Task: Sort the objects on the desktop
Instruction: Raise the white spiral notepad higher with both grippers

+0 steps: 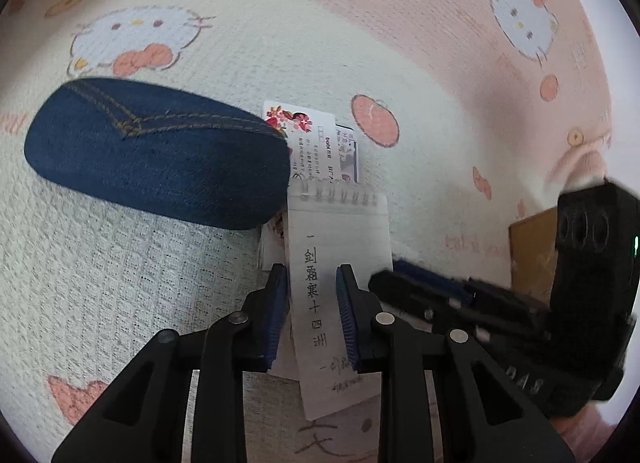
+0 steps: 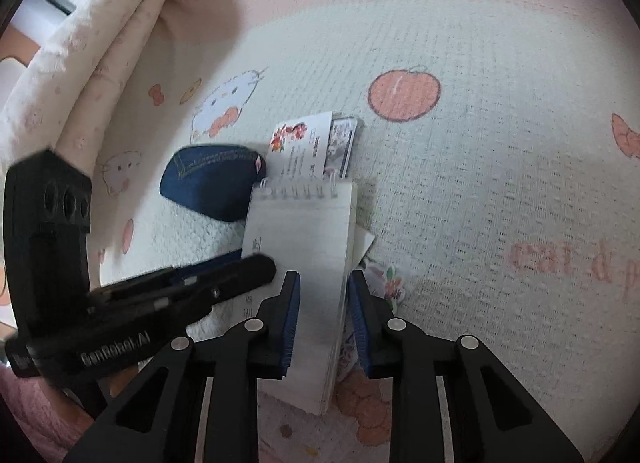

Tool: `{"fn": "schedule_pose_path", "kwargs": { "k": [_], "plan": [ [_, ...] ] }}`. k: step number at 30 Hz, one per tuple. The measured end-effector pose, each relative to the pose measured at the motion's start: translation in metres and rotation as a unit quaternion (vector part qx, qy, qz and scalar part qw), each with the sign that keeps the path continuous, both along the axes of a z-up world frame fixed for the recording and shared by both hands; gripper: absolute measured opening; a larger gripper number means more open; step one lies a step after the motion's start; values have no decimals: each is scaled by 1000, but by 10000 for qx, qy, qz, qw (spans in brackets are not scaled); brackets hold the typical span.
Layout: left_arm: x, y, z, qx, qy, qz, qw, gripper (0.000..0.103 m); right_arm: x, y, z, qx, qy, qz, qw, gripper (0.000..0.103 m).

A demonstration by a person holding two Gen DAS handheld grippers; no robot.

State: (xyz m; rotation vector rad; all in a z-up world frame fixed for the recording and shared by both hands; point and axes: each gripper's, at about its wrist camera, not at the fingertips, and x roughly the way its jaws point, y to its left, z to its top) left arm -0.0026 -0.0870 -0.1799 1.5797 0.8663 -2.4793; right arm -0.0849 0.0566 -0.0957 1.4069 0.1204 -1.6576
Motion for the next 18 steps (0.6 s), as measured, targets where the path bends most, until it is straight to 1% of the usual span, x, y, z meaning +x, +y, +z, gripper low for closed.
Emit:
{"fn": "schedule_pose_path", "kwargs": {
  "k": [2, 5, 11, 15, 18],
  "plan": [
    [0, 3, 2, -112, 0, -30, 9999, 28, -3, -1, -2, -40, -7, -18, 10000, 22],
    [1, 2, 1, -79, 2, 28, 10000, 28, -4, -3, -2, -60, 12, 54, 10000, 22],
    [0, 3, 4, -14, -61, 72, 10000, 26, -10, 1, -2, -138, -303, -244, 9991, 23],
    [3, 6, 12, -11, -7, 75, 10000, 23, -6, 2, 6, -35, -123, -259, 9996, 23],
    [4, 8, 21, -46, 100, 59, 9999, 23, -5, 7, 15, -133, -69, -317, 9994, 23]
  ]
}}
